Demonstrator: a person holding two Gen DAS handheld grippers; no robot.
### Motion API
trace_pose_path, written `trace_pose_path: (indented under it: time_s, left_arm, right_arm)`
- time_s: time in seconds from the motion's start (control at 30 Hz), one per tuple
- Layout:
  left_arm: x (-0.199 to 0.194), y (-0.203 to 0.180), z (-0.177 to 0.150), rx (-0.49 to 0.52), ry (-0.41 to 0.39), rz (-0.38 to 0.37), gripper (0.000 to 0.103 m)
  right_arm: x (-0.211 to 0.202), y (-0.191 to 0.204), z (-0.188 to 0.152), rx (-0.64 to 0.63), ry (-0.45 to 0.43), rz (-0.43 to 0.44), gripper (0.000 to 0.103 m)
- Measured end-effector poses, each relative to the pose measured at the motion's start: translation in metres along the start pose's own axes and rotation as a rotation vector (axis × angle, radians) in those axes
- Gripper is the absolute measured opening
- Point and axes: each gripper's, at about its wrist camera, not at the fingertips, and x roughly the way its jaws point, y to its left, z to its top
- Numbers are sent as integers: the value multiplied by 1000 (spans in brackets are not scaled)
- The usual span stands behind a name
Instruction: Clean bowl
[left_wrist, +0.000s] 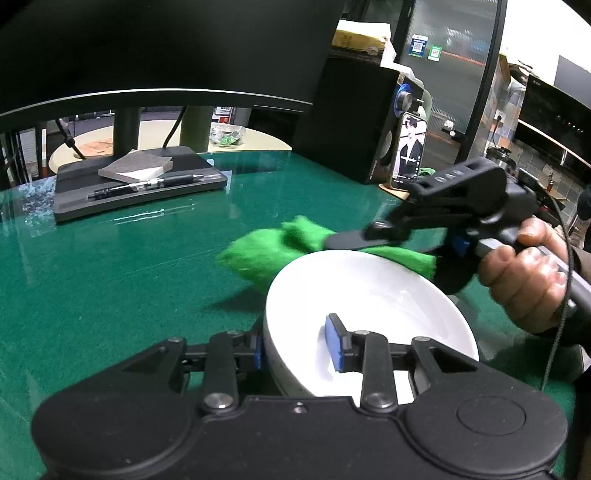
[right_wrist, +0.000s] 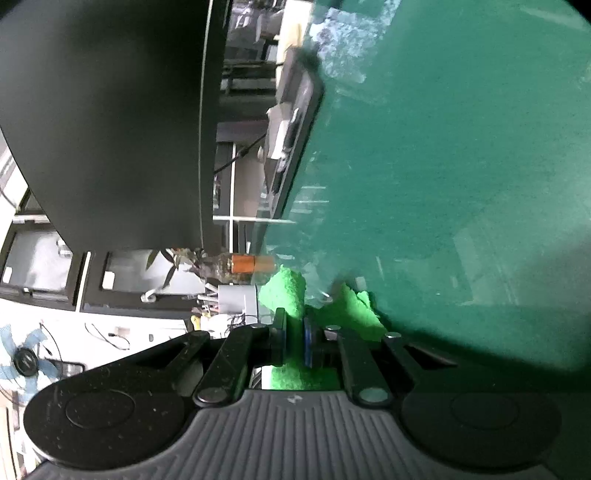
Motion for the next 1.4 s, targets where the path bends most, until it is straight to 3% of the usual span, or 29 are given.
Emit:
trace_pose_path:
  time_s: [0.17,0.5,0.73,1.13,1.4]
  left_arm:
    - [0,0,0,0,0,-1,32]
    - [0,-2,0,2,0,7,34]
    - [1,-4,0,15,3,-1,35]
    - [1,-5,-1,15,3,-5,36]
    - [3,-8,0,40,12,-47,37]
  right_arm:
    - [-26,-10,-11,48,-17,13,10]
    - [18,-1,4,-13,0,-9,8]
    - [-22,-11,-9,3,-4,12,9]
    - [32,3,6,-100,45,-40,8]
    - [-15,-17,-9,11,10,27,8]
